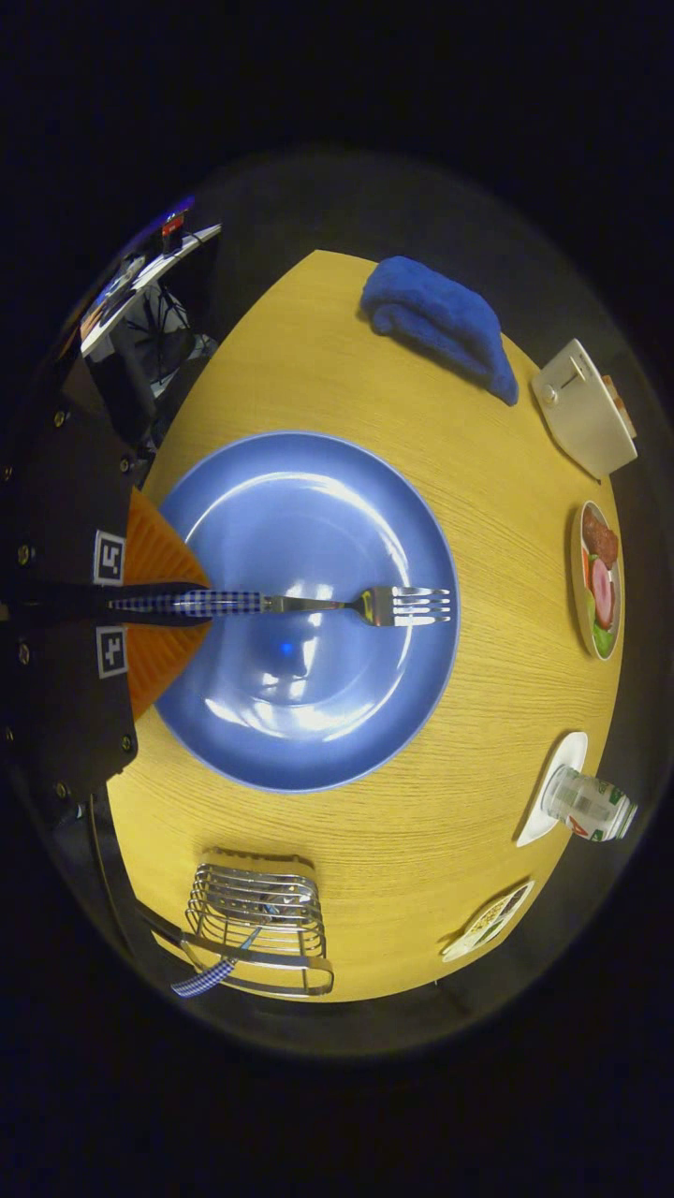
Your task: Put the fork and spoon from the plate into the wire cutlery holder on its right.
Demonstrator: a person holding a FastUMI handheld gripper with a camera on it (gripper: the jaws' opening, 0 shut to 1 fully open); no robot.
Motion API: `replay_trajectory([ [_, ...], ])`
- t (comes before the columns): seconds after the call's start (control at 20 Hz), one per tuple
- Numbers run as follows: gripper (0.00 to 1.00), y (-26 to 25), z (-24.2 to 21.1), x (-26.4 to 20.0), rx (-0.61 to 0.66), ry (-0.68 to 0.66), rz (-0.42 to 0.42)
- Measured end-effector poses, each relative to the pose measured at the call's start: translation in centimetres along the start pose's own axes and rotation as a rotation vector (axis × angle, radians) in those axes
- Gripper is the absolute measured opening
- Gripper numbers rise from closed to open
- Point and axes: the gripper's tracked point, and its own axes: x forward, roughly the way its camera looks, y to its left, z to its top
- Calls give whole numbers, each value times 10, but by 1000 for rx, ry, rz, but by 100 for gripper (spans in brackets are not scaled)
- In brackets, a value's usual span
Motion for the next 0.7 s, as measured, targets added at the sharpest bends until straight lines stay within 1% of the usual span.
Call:
replay_trajectory([
  [0.2,2,-41,-19,-47,-126,74,-56],
  [0.4,2,-92,-38,-97,-252,164,-148],
  [0.55,2,-136,-48,-122,-279,246,-196],
  [0.7,2,-169,-59,-141,-256,309,-214],
])
